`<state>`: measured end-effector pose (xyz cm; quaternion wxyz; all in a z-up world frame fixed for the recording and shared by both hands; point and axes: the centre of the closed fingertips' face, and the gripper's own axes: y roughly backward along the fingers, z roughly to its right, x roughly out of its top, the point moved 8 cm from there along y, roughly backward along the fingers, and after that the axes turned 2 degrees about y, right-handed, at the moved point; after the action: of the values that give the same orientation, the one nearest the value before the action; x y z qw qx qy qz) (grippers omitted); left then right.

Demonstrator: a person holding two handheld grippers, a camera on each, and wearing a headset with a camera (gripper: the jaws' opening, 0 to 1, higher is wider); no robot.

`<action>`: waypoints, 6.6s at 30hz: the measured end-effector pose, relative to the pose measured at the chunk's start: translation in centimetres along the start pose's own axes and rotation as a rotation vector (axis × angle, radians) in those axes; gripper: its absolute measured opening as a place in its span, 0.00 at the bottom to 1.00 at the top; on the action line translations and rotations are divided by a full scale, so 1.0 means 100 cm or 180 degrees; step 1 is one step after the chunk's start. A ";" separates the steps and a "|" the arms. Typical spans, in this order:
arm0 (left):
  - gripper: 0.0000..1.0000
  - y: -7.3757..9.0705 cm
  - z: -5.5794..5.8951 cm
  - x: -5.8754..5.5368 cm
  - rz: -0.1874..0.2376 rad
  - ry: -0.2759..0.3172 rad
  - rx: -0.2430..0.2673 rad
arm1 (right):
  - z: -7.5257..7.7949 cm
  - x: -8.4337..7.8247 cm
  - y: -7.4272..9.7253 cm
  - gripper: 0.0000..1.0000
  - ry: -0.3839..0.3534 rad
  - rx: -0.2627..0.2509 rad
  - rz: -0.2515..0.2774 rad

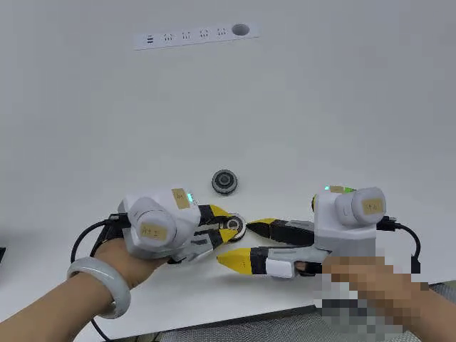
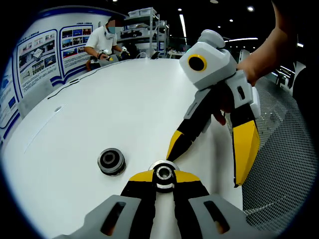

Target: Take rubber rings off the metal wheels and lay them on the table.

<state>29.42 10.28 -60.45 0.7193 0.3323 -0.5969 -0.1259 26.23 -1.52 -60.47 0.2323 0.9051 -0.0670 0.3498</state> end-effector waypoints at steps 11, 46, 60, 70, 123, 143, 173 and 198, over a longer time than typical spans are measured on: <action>0.12 0.000 0.000 0.000 0.0001 -0.0003 0.0002 | -0.001 0.001 0.001 0.64 -0.0086 0.0024 0.0019; 0.12 -0.001 0.001 0.000 0.0020 0.0026 0.0018 | 0.008 0.016 -0.013 0.69 -0.0116 0.0115 -0.0021; 0.12 -0.001 0.001 0.000 0.0020 0.0029 0.0023 | 0.004 0.007 -0.002 0.67 -0.0272 0.0107 -0.0028; 0.12 -0.001 0.001 0.000 0.0026 0.0029 0.0020 | 0.002 0.008 0.002 0.68 -0.0301 0.0096 -0.0005; 0.12 0.000 0.001 -0.001 0.0049 0.0053 0.0033 | 0.036 0.003 0.004 0.06 -0.0774 -0.0460 -0.0094; 0.12 0.000 0.001 -0.001 0.0042 0.0050 0.0044 | 0.034 0.006 0.006 0.02 -0.0638 -0.0534 -0.0102; 0.12 0.000 0.002 -0.001 0.0047 0.0036 0.0027 | 0.030 0.008 0.006 0.04 -0.0168 -0.0597 -0.0253; 0.11 0.000 0.002 -0.001 0.0043 0.0051 0.0035 | 0.024 0.009 0.006 0.02 0.0031 -0.0678 -0.0285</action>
<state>29.18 10.26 -60.50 0.7231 0.3331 -0.5941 -0.1151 28.23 -3.15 -61.21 0.3429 0.8756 -0.0621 0.3344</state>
